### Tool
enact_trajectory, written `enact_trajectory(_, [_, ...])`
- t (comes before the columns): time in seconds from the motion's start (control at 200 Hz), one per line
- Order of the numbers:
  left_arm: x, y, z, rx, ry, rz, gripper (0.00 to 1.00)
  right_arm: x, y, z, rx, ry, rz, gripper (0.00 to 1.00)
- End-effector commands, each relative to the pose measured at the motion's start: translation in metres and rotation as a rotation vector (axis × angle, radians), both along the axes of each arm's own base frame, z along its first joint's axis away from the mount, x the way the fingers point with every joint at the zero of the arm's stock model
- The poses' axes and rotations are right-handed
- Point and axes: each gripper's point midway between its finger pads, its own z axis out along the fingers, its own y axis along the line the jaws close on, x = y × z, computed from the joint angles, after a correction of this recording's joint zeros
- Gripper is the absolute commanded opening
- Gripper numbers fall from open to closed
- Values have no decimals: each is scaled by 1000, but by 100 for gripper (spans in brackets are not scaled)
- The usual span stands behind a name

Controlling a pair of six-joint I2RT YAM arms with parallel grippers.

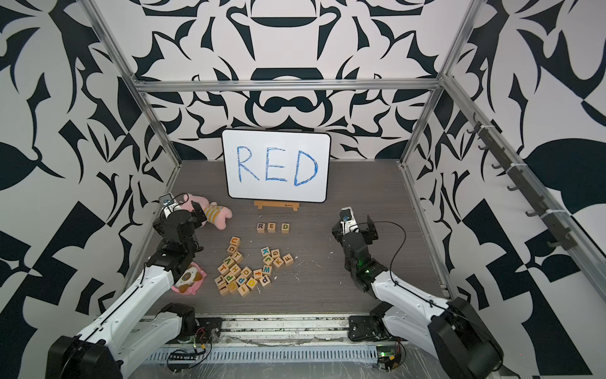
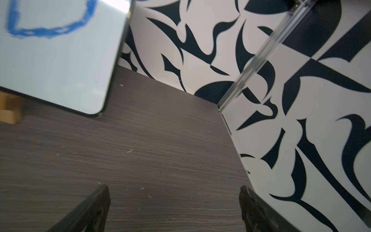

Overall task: Assemble the uppercase word "red" with letter blocks
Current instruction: Reset both arms

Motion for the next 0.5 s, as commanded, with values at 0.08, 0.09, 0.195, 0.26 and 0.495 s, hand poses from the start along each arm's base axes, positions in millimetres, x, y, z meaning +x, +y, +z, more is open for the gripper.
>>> enact_trajectory(0.08, [1, 30, -33, -17, 22, 90, 99, 26, -29, 17, 144, -89, -127, 99])
enact_trajectory(0.09, [3, 29, -35, -16, 29, 78, 99, 26, -29, 16, 137, -86, -126, 100])
enact_trajectory(0.195, [12, 23, -56, -7, 82, 33, 99, 30, -33, -2, 143, -41, -117, 100])
enact_trajectory(0.26, [12, 31, -69, -3, 90, 92, 99, 31, -38, -16, 143, -9, -138, 100])
enact_trajectory(0.495, [30, 28, -94, 30, 110, 44, 99, 46, -37, -38, 126, 31, -136, 100])
